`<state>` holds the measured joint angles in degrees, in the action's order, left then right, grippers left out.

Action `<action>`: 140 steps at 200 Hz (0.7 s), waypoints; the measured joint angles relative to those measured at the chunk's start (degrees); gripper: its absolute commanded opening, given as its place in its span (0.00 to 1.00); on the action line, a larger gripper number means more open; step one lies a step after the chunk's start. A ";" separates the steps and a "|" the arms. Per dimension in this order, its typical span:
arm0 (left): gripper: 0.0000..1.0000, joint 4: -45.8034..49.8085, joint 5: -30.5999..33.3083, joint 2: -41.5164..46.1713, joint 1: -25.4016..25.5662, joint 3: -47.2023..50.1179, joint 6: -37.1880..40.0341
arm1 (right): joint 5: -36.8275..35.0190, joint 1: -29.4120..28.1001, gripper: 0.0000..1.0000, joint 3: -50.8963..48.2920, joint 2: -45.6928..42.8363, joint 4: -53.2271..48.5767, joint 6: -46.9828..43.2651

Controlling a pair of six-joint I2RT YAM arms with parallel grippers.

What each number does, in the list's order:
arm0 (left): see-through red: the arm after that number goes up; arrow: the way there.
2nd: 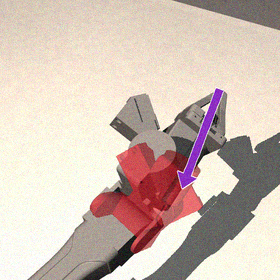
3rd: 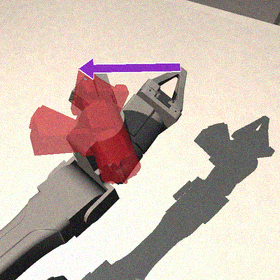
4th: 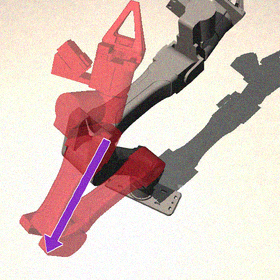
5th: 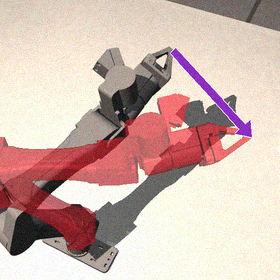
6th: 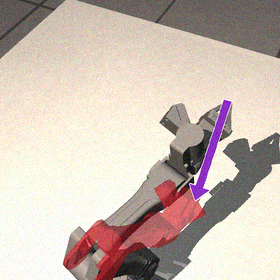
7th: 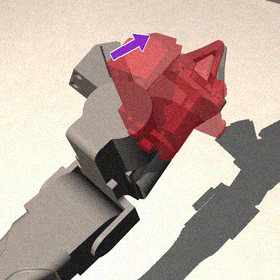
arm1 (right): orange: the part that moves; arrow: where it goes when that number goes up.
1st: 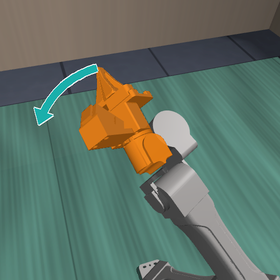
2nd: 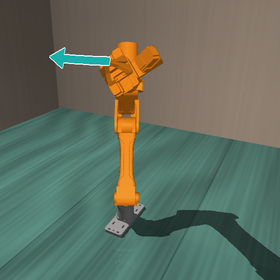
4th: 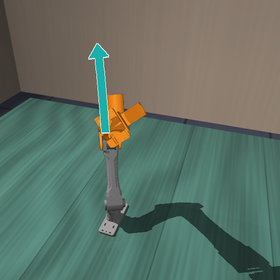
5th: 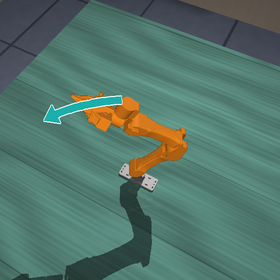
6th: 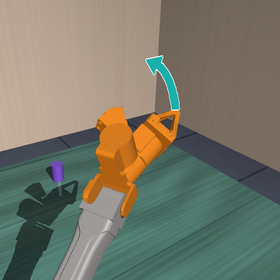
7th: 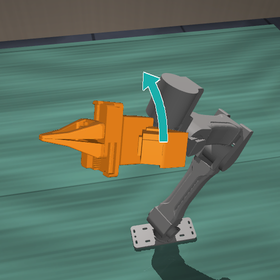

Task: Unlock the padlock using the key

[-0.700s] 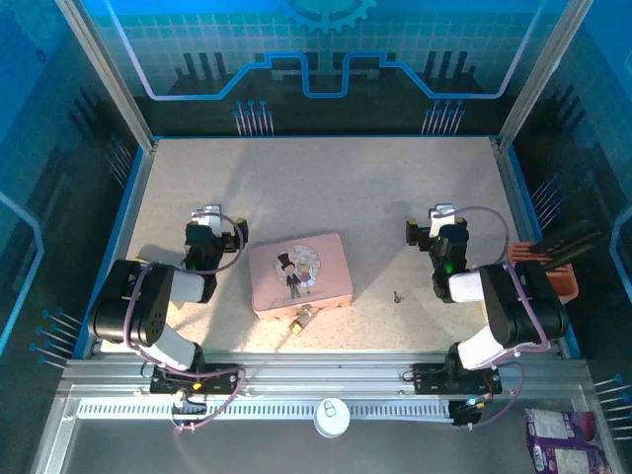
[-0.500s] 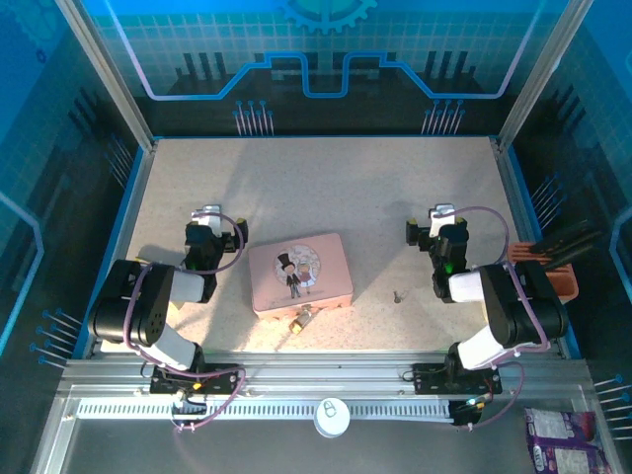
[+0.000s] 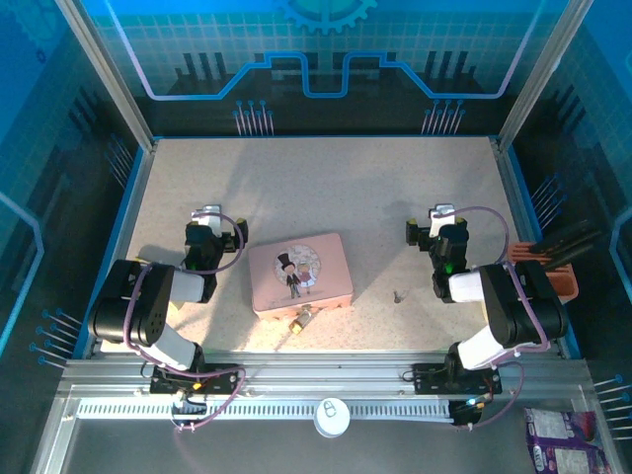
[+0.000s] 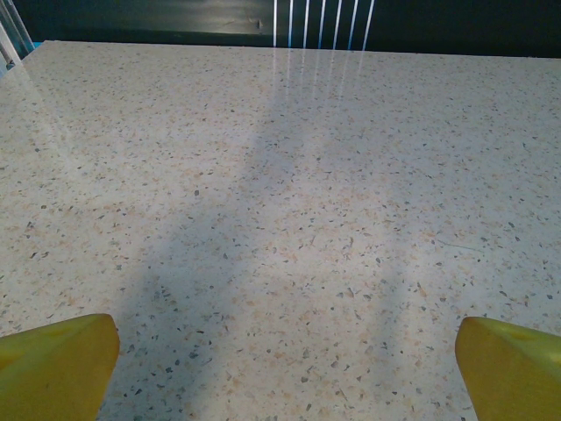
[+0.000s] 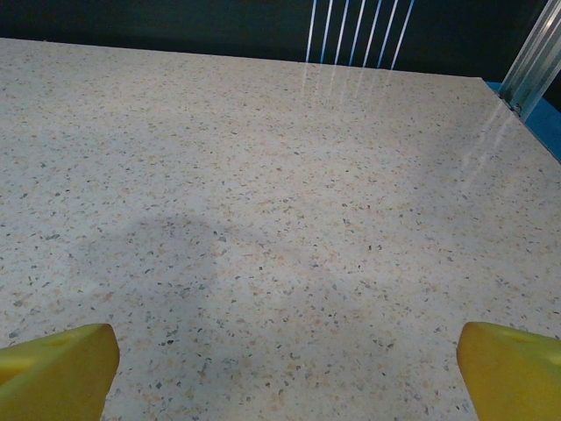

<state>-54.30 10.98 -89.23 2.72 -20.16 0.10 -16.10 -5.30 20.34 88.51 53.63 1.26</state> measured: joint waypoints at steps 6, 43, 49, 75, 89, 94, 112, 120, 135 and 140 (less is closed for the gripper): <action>0.99 0.00 0.00 0.00 0.00 0.00 0.00 | 0.00 0.00 1.00 0.00 0.00 0.00 -0.02; 0.99 0.00 0.00 0.00 0.00 0.00 0.00 | 0.00 -0.02 1.00 0.00 0.00 0.00 -0.02; 0.99 0.00 0.00 0.00 0.00 0.00 0.00 | 0.00 -0.02 1.00 0.00 0.00 0.00 -0.02; 0.99 -0.02 0.00 0.00 0.00 0.00 0.00 | 0.00 -0.26 1.00 0.00 0.00 0.04 -0.26; 0.99 -0.07 0.00 0.00 0.02 0.00 0.04 | 0.04 -0.76 1.00 0.00 0.00 0.26 -0.74; 0.99 -0.11 0.00 0.00 0.02 0.00 0.11 | 0.04 -1.03 1.00 0.00 0.02 0.46 -0.92; 0.99 -0.94 0.02 0.00 0.31 0.11 0.50 | 0.24 -1.64 1.00 -0.02 0.00 1.36 -1.57; 0.99 -1.81 0.04 0.02 0.61 0.42 1.01 | 0.37 -1.84 1.00 -0.13 0.02 1.90 -1.97; 0.99 -3.19 0.28 0.68 1.42 1.68 1.62 | 1.14 -2.03 1.00 -0.87 0.00 3.37 -2.75; 0.99 -3.48 0.48 1.38 1.77 2.38 1.86 | 1.31 -2.10 1.00 -1.29 -0.02 3.89 -2.86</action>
<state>-57.78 11.46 -87.85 4.49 -17.78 1.96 -14.79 -7.40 19.05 88.49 57.52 -1.61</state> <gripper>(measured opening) 0.992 0.996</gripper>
